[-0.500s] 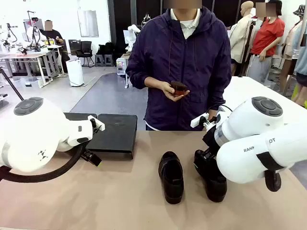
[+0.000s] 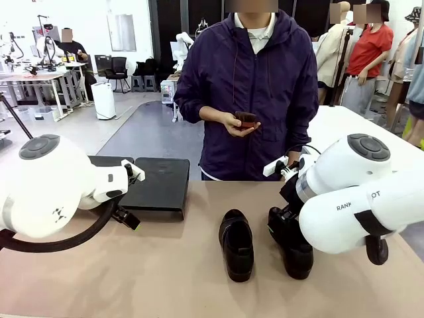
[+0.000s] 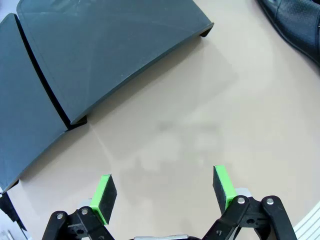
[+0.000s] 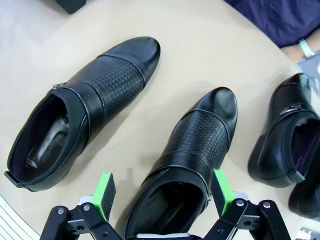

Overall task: Organize the shoes by placing them on the stand.
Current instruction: Pick up one Shoe and place it in the middle of the table.

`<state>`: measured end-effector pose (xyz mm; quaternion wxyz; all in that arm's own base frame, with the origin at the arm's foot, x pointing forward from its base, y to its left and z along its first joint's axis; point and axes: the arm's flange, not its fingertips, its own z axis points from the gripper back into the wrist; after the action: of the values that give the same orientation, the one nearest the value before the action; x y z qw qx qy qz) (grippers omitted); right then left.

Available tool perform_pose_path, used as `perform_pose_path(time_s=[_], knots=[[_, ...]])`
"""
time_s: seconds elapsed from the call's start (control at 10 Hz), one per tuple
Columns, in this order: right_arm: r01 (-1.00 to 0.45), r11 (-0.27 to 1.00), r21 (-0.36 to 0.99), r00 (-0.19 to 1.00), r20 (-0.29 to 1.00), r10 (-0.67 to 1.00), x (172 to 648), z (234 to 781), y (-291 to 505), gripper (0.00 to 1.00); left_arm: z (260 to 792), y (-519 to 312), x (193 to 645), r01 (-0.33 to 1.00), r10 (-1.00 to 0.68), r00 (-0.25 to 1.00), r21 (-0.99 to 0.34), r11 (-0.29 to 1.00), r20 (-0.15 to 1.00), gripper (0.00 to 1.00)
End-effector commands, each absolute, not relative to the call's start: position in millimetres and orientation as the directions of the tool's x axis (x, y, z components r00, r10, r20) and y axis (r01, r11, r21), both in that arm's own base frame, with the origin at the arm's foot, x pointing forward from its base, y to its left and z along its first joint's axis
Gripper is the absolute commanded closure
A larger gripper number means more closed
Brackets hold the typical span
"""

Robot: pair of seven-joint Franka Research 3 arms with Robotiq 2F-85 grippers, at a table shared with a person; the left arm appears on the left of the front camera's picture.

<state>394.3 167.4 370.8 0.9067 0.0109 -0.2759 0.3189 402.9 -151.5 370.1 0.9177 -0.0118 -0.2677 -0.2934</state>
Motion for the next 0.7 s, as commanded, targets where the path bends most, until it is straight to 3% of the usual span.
perform_pose_path(time_s=[0.0,0.6], knots=[[-0.584,0.797,-0.156,0.645,0.507,0.572,394.3,370.8,167.4,0.00,370.4,-151.4,402.8,0.545,-0.532,0.684,0.136,0.828,0.499,0.00],[-0.584,0.797,-0.156,0.645,0.507,0.572,394.3,370.8,167.4,0.00,370.4,-151.4,402.8,0.545,-0.532,0.684,0.136,0.828,0.499,0.00]])
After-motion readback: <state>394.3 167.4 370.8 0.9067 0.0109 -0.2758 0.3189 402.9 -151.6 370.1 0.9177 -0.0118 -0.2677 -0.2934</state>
